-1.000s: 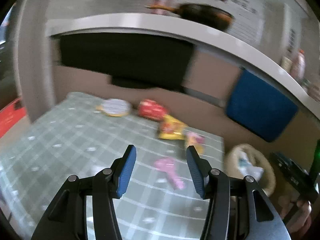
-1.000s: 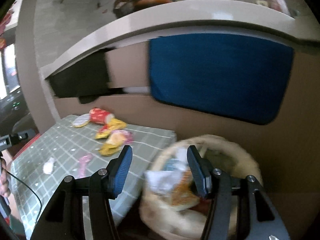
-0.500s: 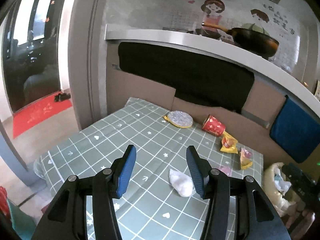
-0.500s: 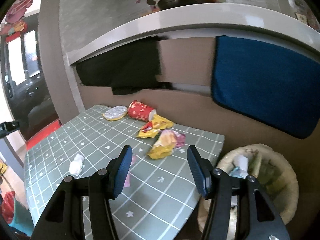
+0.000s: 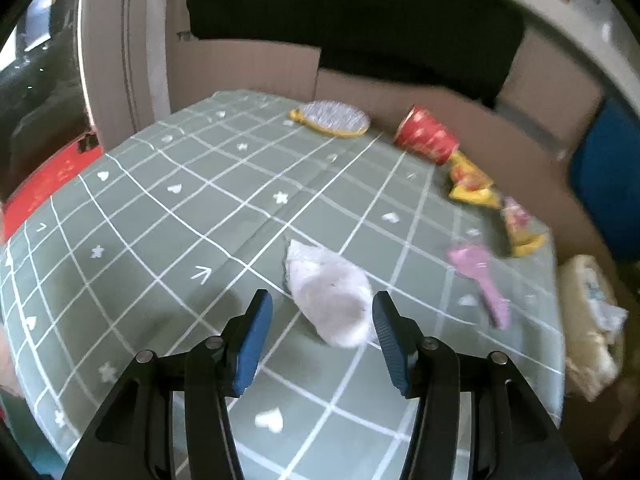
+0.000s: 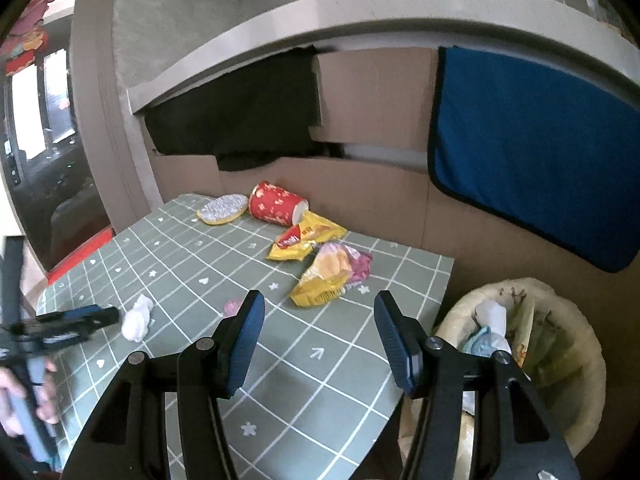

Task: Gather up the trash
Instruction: 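Move both open tools back and grasp the small white tissue with the left tool, then grasp the red paper cup with the right tool while the left tool holds the tissue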

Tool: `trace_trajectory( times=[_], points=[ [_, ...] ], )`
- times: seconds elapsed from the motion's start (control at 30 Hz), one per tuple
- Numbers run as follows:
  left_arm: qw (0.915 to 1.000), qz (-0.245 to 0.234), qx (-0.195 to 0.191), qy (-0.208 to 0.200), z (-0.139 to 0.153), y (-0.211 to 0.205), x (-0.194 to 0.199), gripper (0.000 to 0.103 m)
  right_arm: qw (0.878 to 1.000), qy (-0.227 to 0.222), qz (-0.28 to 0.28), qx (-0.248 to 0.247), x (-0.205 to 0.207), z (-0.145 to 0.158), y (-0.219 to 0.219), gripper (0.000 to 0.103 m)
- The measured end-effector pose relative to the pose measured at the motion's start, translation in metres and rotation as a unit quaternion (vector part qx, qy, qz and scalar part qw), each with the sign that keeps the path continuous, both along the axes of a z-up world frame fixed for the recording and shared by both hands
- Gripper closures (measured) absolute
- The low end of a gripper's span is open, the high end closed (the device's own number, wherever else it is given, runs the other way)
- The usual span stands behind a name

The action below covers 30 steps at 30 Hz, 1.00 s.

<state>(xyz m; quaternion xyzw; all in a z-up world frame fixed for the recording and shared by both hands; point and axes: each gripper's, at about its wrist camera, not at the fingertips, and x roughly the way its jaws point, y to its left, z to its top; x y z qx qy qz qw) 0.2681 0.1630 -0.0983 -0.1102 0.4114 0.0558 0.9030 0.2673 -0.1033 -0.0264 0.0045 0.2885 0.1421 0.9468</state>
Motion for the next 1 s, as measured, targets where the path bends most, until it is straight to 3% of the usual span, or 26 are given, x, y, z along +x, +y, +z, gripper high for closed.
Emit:
trace_trajectory(
  times=[0.17,0.2,0.23,0.27,0.43,0.67,0.8,1.0],
  points=[
    [0.9994,0.012,-0.024,0.021,-0.017,0.001,0.019,0.051,1.0,0.007,0.005,-0.019,0.003,-0.009,-0.002,0.048],
    [0.9995,0.006,-0.024,0.019,-0.016,0.0,0.021,0.056,1.0,0.01,0.006,-0.022,0.006,-0.01,-0.001,0.048],
    [0.9996,-0.005,-0.021,0.017,-0.015,-0.002,0.023,0.071,1.0,0.012,0.009,-0.022,0.008,-0.01,0.0,0.048],
    [0.9994,-0.017,-0.022,0.02,-0.016,-0.003,0.026,0.078,1.0,0.014,0.012,-0.023,0.012,-0.01,0.002,0.048],
    [0.999,-0.016,-0.037,-0.019,0.005,0.013,0.019,0.079,0.999,0.017,0.032,-0.037,0.044,-0.004,0.027,0.048],
    [0.9959,-0.029,-0.049,-0.07,0.036,0.044,-0.002,0.079,0.995,0.018,0.033,-0.088,0.134,0.0,0.113,0.048],
    [0.9946,-0.027,-0.044,-0.09,0.041,0.063,-0.017,0.079,0.986,0.015,0.02,-0.165,0.188,-0.016,0.176,0.05],
    [0.9946,-0.02,-0.07,-0.074,0.026,0.089,-0.021,0.079,0.962,-0.009,-0.014,-0.272,0.244,-0.042,0.245,0.054]
  ],
)
